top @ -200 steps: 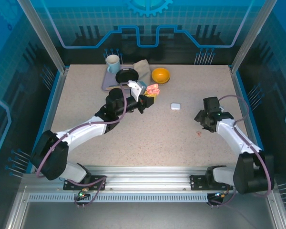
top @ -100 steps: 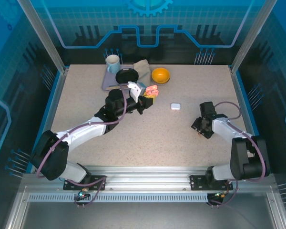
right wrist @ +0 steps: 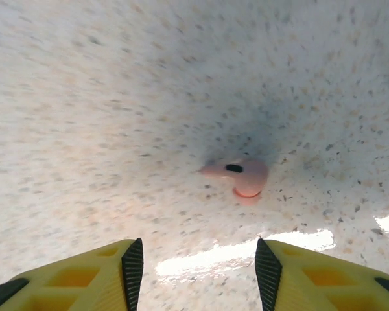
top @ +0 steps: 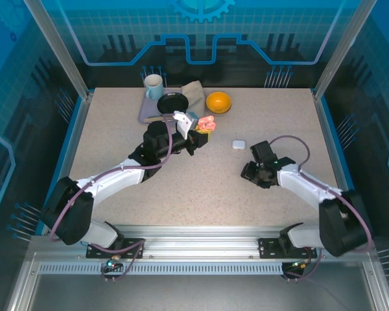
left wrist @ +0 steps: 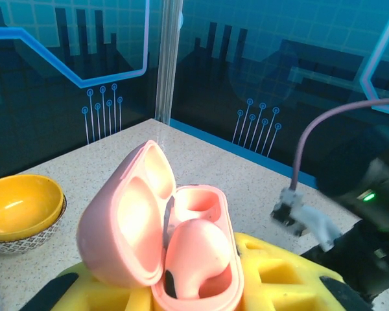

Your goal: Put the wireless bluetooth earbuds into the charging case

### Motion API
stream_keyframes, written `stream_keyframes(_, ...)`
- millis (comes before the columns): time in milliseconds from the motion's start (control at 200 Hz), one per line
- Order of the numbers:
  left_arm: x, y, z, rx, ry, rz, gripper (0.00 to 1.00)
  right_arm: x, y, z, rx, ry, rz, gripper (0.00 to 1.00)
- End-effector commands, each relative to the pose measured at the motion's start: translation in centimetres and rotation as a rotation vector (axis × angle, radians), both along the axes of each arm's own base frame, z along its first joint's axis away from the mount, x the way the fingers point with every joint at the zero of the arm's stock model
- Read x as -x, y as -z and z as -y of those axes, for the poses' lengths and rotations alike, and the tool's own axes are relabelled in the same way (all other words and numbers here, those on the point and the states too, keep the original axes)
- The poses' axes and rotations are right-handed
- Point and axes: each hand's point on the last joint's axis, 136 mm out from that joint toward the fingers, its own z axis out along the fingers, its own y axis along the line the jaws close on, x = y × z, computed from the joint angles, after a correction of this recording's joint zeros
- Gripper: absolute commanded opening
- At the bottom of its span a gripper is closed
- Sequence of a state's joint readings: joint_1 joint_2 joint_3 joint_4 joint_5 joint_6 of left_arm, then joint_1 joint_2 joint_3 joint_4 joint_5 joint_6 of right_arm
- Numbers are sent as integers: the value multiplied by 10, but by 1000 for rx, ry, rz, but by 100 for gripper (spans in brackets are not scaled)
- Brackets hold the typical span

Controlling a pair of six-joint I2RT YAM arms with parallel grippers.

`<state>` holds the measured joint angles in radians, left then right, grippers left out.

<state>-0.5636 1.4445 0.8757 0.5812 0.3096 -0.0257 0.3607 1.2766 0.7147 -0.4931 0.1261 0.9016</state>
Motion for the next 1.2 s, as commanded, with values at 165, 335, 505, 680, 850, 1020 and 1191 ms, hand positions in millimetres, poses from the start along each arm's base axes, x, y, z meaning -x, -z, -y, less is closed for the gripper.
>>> stream_keyframes(165, 2, -9, -11, 19, -22, 30, 0, 7, 3, 50, 72, 207, -50, 52)
stream_keyframes(335, 3, -8, -14, 19, -28, 28, 0, -1, 13, 38, 25, 197, -68, 52)
stream_keyframes(505, 3, -7, -16, 17, -30, 24, 0, -14, 26, 29, 6, 159, -73, 52)
stream_keyframes(680, 3, -7, -17, 18, -33, 25, 0, -17, 38, 22, 1, 133, -108, 47)
stream_keyframes(850, 2, -7, -17, 20, -34, 24, 0, -13, 43, 19, 22, 100, -113, 43)
stream_keyframes(1020, 2, -6, -16, 19, -32, 20, 0, -8, 46, 16, 28, 61, -122, 41)
stream_keyframes(1191, 1, -7, -17, 20, -33, 21, 0, -5, 33, 12, 45, 31, -84, 44)
